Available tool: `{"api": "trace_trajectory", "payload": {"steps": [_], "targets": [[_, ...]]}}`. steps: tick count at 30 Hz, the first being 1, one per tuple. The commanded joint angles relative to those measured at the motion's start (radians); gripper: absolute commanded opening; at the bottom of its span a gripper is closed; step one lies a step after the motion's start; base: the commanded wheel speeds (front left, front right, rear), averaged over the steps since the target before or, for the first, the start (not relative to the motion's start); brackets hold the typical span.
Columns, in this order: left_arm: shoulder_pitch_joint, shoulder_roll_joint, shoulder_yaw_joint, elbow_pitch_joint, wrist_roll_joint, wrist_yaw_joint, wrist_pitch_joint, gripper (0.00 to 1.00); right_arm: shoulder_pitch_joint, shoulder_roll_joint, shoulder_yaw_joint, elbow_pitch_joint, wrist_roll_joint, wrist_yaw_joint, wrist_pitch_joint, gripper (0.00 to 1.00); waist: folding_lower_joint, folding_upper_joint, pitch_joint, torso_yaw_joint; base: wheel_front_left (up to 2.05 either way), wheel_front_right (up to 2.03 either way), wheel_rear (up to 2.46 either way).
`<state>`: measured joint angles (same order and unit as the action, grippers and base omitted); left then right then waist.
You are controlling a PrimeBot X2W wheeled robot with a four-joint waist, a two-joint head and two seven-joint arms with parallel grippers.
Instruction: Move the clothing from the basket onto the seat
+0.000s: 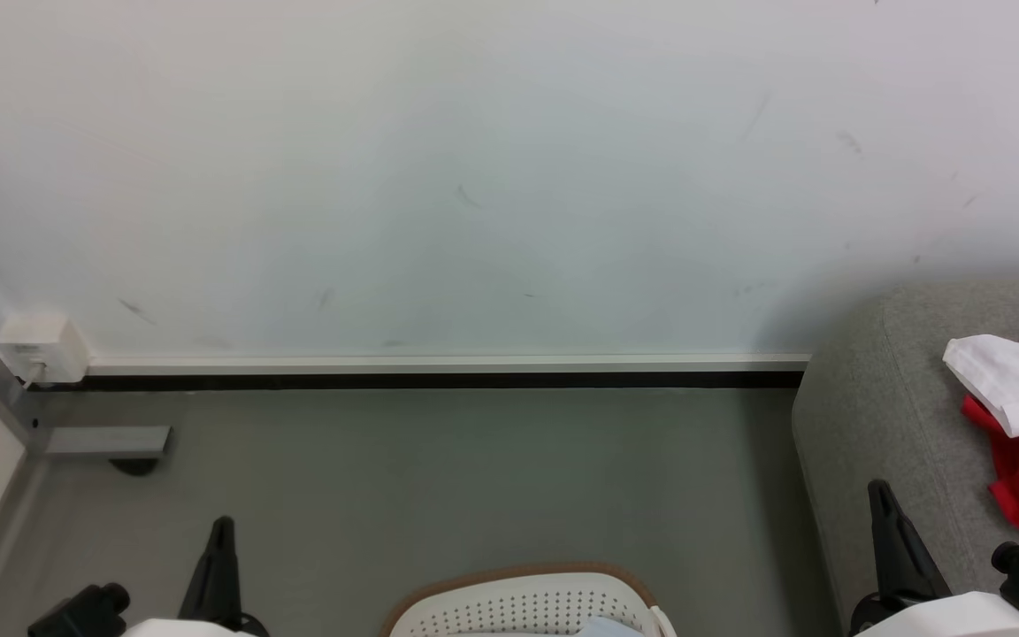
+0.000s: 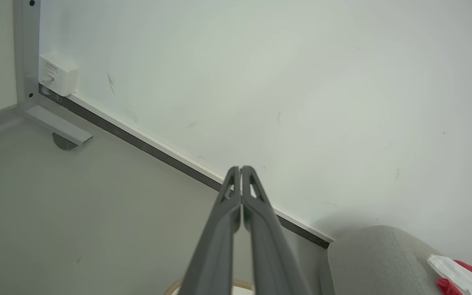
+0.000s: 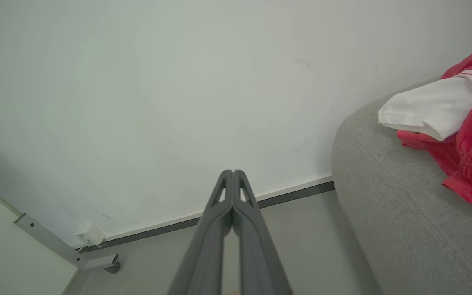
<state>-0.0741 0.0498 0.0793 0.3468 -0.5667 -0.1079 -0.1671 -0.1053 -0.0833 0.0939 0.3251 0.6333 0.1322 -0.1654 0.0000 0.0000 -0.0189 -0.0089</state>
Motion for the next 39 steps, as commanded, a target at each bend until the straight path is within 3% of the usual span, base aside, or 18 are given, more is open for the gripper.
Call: {"api": "trace_trajectory", "payload": {"steps": [1,39], "targets": [[-0.023,0.007,0.003,-0.021,-0.033,0.002,0.007,0.0,-0.023,0.0,-0.009,-0.018,0.031,0.0,0.006,0.0,0.0,0.0,0.0,0.0,0.0,0.0,0.0],[-0.029,0.005,0.019,-0.096,-0.52,0.02,0.138,0.0,-0.026,0.012,-0.104,-0.044,0.488,-0.001,0.136,0.0,0.0,0.0,0.006,0.003,0.0,0.0,0.0]]}}
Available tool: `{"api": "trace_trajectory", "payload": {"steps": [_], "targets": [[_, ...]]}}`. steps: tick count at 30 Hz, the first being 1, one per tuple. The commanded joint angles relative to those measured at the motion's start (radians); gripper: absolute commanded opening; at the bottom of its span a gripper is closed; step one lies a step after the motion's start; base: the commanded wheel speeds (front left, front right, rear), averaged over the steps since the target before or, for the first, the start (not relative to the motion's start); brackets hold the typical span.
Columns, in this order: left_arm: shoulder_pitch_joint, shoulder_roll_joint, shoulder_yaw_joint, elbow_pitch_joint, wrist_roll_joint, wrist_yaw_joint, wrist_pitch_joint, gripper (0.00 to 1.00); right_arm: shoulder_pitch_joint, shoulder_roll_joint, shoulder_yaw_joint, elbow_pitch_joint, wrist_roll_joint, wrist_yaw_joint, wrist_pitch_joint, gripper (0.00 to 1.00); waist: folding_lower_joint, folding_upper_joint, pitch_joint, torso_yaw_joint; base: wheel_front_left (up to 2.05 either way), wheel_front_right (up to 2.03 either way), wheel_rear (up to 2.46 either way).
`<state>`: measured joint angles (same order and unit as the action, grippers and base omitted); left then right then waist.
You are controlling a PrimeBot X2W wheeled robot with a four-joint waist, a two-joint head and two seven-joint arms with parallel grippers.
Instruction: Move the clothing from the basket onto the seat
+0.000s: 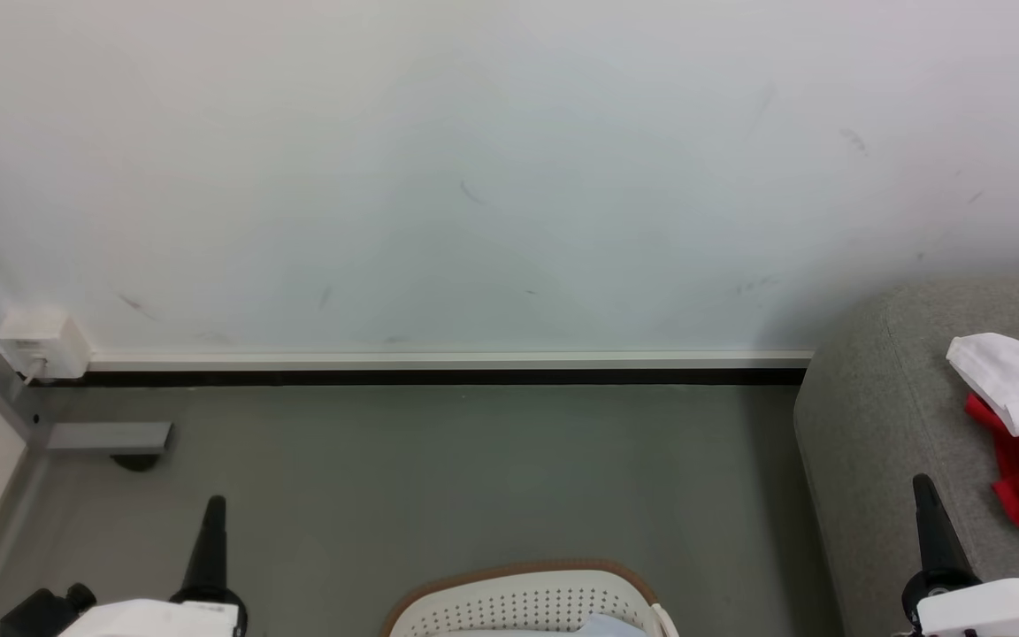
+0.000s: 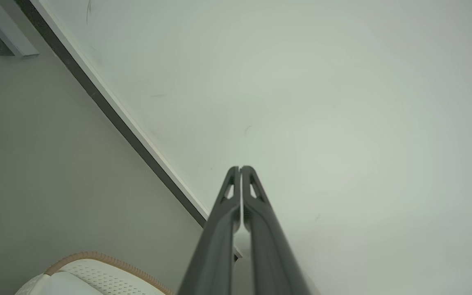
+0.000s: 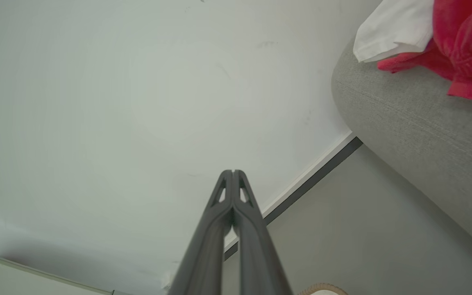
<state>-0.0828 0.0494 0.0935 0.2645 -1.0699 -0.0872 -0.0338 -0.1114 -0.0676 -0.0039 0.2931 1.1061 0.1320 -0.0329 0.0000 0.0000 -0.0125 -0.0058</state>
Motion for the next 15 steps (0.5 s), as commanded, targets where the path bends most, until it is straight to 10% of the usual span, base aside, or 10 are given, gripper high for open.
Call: {"api": "trace_trajectory", "payload": {"steps": [1,15], "targets": [[-0.02,0.005,0.005,-0.015,-0.026,0.0,0.007,0.0,-0.02,-0.003,-0.008,-0.012,0.025,-0.001,0.006,0.0,0.0,0.0,0.0,0.0,0.0,0.0,0.0],[-0.024,0.005,0.01,-0.033,-0.163,0.003,0.045,0.0,-0.02,0.0,-0.033,-0.02,0.154,-0.001,0.043,0.0,0.0,0.0,0.002,0.001,0.0,0.0,0.0]]}}
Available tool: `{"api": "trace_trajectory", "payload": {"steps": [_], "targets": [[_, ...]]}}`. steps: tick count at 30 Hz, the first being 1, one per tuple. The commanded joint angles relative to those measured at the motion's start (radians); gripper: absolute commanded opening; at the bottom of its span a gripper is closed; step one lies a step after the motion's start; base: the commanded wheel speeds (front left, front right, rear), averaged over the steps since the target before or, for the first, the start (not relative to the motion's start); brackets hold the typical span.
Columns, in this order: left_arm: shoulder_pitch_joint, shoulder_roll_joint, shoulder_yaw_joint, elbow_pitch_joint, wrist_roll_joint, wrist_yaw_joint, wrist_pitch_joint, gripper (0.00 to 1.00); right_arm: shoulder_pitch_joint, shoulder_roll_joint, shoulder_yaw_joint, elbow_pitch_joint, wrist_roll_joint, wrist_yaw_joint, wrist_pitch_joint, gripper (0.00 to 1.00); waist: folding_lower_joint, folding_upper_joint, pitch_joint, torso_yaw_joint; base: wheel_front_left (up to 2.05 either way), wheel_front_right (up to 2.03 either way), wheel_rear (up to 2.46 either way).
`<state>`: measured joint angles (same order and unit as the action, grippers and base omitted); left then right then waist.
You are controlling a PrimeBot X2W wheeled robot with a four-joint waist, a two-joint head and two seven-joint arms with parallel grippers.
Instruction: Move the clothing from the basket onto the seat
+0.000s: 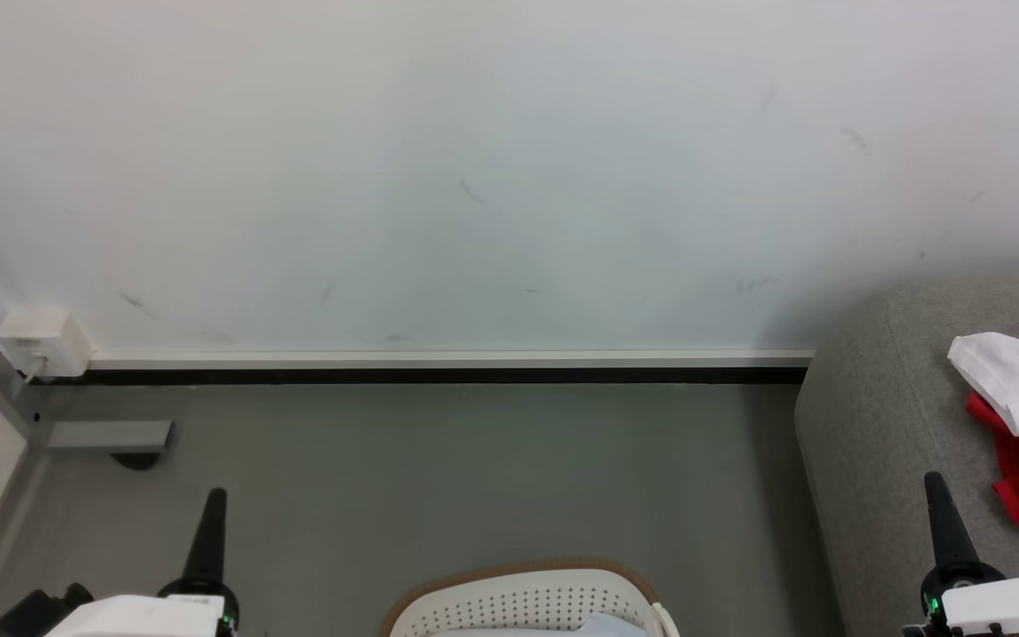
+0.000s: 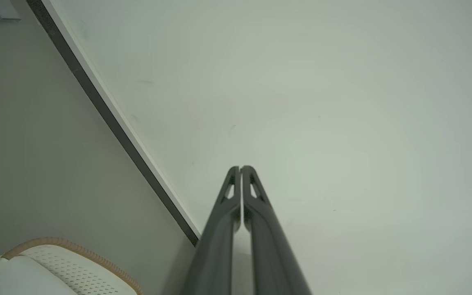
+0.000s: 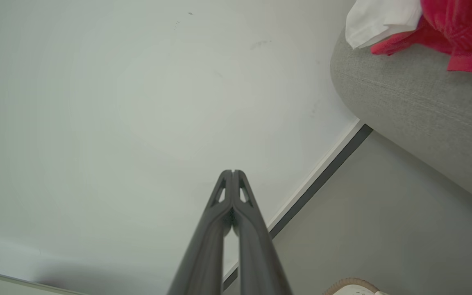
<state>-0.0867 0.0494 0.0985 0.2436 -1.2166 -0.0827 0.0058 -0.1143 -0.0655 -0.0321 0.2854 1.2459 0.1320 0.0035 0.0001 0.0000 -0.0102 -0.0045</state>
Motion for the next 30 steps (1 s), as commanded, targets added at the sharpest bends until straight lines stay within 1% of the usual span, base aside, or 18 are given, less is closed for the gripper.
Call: {"api": "trace_trajectory", "payload": {"steps": [1,17,30], "targets": [[-0.02,0.005,0.006,-0.013,-0.027,-0.001,0.008,0.0,-0.017,-0.002,-0.007,-0.013,0.023,-0.001,0.008,0.0,0.0,0.0,0.0,0.0,0.0,0.0,0.0],[-0.021,0.004,0.011,-0.03,-0.164,0.004,0.046,0.0,-0.017,0.0,-0.031,-0.019,0.153,-0.002,0.042,0.0,0.0,0.0,0.003,0.001,0.0,0.0,0.0],[-0.022,0.003,0.014,-0.042,-0.251,0.006,0.071,0.0,-0.017,0.001,-0.047,-0.023,0.241,-0.002,0.067,0.0,-0.0001,0.0,0.005,0.002,0.0,0.0,0.0]]}}
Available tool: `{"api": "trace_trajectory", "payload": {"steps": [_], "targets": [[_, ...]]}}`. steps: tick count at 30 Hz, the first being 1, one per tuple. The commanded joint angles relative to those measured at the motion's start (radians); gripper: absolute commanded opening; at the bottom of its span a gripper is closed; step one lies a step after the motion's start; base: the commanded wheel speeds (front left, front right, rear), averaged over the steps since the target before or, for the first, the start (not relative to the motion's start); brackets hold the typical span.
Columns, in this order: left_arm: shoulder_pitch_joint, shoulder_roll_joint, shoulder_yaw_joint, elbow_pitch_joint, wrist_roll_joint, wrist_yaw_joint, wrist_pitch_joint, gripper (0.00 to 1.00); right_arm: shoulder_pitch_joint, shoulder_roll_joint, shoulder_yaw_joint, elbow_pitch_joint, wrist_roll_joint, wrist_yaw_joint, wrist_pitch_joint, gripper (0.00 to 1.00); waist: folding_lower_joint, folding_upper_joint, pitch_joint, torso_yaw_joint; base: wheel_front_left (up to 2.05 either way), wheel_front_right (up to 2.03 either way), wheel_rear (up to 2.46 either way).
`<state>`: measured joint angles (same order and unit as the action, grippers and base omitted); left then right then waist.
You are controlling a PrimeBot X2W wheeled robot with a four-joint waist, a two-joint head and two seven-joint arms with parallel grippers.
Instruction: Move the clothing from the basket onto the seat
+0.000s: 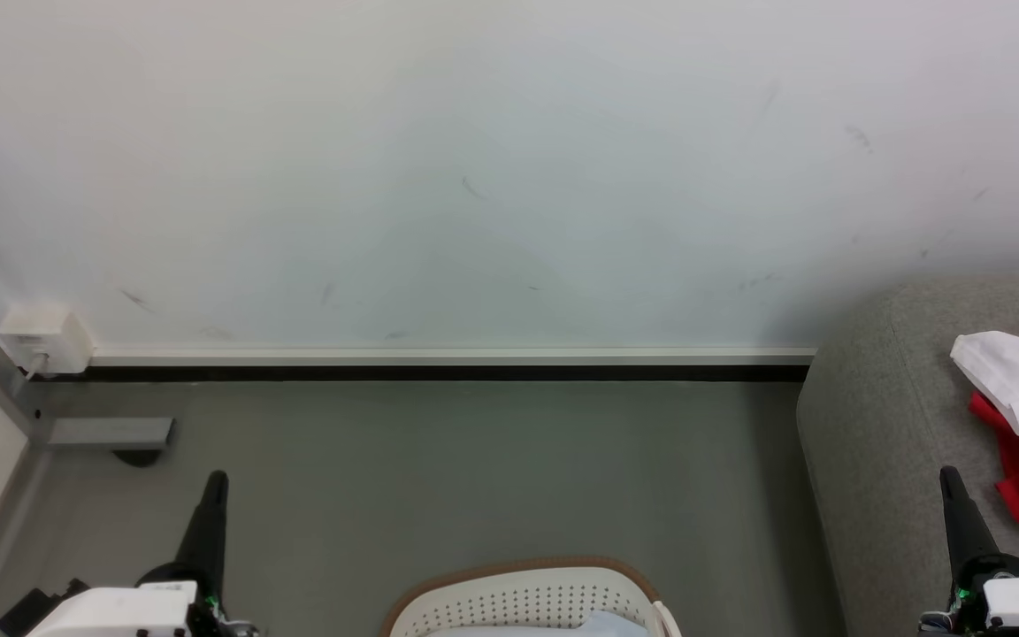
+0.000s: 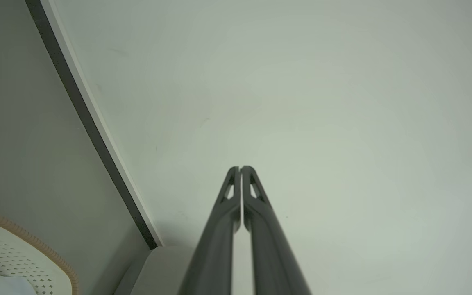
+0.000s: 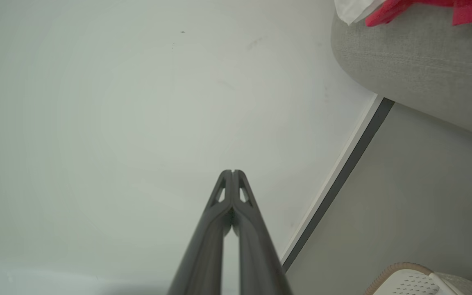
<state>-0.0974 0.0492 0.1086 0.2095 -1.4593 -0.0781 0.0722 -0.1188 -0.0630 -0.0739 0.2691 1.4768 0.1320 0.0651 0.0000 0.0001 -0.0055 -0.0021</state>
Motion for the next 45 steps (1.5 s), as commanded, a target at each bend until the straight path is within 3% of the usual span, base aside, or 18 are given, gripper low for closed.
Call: {"api": "trace_trajectory", "payload": {"steps": [1,22,45], "targets": [[-0.012,0.003,0.004,-0.009,-0.016,0.001,0.007,0.0,-0.012,-0.001,-0.007,-0.007,0.017,-0.002,0.007,0.0,0.0,-0.0001,0.0,0.0,0.0,0.0,0.0],[-0.013,0.002,0.009,-0.025,-0.158,0.004,0.044,0.0,-0.011,-0.001,-0.028,-0.013,0.151,-0.002,0.04,0.0,0.0,-0.0001,0.003,0.002,0.0,0.0,0.0],[-0.013,0.002,0.009,-0.025,-0.159,0.004,0.046,0.0,-0.01,-0.007,-0.021,-0.014,0.156,-0.002,0.033,0.0,0.0,-0.0001,0.004,0.002,0.0,0.0,0.0]]}}
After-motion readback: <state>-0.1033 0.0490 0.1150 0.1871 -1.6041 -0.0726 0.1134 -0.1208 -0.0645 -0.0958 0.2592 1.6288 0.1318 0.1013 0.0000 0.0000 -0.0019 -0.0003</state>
